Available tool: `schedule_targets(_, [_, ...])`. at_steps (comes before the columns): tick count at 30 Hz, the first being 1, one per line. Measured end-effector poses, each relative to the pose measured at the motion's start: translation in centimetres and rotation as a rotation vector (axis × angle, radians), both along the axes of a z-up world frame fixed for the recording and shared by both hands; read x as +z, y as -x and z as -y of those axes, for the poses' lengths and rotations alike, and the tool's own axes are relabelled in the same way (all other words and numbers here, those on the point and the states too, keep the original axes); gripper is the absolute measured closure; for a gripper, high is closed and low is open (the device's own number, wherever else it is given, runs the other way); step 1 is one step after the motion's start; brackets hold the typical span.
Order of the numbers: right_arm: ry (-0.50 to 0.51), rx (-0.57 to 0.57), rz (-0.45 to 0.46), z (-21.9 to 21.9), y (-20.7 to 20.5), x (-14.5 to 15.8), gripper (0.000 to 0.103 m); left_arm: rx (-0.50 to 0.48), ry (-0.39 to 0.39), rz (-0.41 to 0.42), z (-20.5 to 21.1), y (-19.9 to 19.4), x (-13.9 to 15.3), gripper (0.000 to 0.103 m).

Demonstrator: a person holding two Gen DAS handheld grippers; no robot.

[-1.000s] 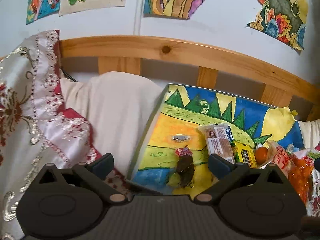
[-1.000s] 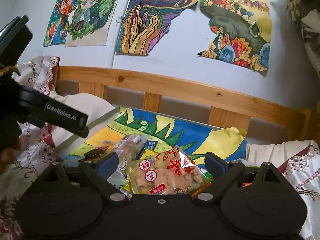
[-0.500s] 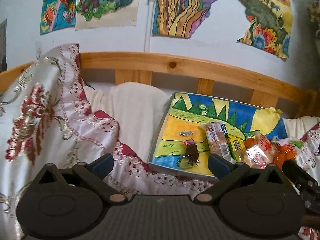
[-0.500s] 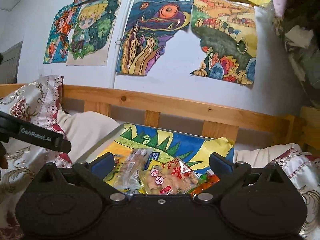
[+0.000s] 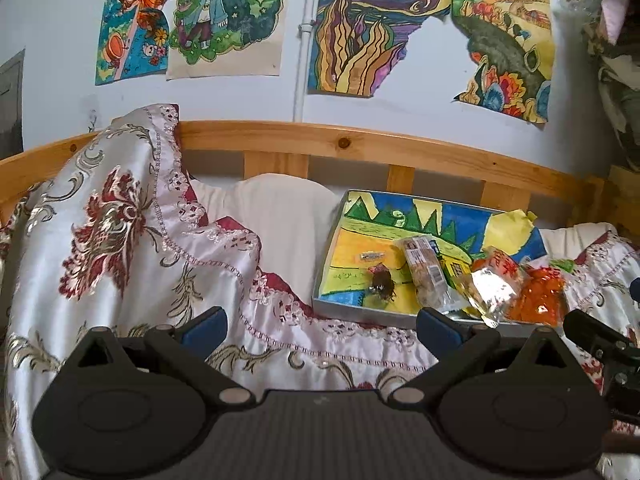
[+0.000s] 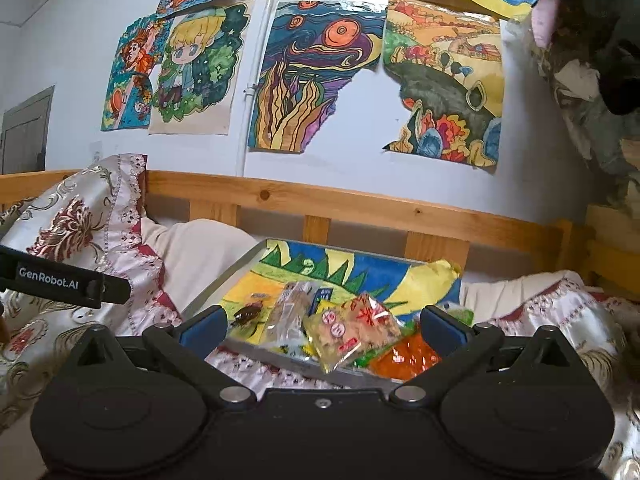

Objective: Organize snacks
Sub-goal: 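Withdraw both open grippers up and away from the filled tray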

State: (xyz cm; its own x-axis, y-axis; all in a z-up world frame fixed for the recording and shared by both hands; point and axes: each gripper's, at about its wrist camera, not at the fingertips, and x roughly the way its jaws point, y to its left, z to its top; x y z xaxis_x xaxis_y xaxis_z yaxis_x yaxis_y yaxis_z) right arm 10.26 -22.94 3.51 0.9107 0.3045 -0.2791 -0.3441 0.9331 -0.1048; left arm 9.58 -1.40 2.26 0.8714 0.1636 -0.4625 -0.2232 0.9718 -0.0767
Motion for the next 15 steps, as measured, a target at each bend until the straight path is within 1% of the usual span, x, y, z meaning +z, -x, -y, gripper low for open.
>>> schedule_targets(9, [-0.036,-0.022,-0.040,0.6,3.2,0.2,0.001,-0.028,-0.006,0.029,0.3,3.1,0.0,0.001])
schedule_targets(15, [-0.069,-0.055,-0.072,1.2,5.0,0.1,0.001,-0.052,0.013,0.047,0.0,4.8,-0.4,0.001])
